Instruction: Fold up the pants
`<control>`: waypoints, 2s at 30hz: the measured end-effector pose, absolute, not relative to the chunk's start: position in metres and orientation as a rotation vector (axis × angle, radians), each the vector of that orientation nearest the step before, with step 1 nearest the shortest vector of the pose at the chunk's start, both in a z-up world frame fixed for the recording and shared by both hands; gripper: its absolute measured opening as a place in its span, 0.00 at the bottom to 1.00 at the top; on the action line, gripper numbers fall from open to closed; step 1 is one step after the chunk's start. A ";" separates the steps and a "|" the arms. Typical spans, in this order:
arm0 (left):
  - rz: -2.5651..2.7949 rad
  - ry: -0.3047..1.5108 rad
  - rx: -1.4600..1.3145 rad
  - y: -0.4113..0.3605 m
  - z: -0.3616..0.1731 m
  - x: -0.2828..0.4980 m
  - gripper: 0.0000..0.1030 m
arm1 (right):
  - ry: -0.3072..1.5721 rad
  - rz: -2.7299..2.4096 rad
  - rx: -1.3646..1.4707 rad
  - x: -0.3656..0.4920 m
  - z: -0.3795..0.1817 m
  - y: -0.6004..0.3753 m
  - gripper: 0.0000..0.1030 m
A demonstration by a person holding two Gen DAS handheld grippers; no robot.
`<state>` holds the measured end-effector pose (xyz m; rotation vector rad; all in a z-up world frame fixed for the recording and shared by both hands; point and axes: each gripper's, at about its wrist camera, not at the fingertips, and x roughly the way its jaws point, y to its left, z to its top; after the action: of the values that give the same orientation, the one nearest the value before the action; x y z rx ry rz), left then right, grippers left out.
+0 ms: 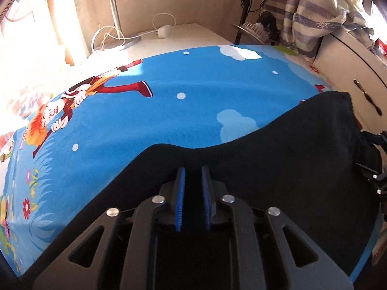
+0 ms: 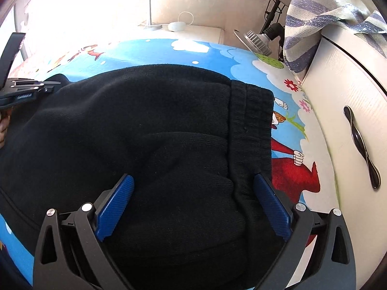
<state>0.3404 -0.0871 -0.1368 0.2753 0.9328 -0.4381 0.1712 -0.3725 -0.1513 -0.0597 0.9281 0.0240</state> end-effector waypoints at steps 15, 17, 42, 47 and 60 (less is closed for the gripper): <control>-0.536 0.851 0.224 -0.221 -0.111 0.342 0.33 | 0.895 0.021 -0.026 0.162 -0.148 -0.373 0.94; -0.659 0.814 0.226 -0.239 -0.095 0.326 0.33 | 0.896 0.029 0.007 0.159 -0.145 -0.379 0.95; -0.365 0.905 -0.080 -0.131 -0.139 0.175 0.48 | 0.887 -0.029 -0.013 0.240 -0.115 -0.367 0.95; -0.361 0.850 -0.040 -0.134 -0.135 0.167 0.48 | 1.000 -0.088 0.068 0.244 -0.146 -0.396 0.93; -0.401 0.834 0.005 -0.146 -0.143 0.157 0.50 | 0.830 -0.105 0.008 0.201 -0.109 -0.365 0.94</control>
<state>0.1569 -0.1460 -0.1434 0.0045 0.8344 -0.4008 0.2012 -0.3651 -0.1089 0.0084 0.8295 -0.1054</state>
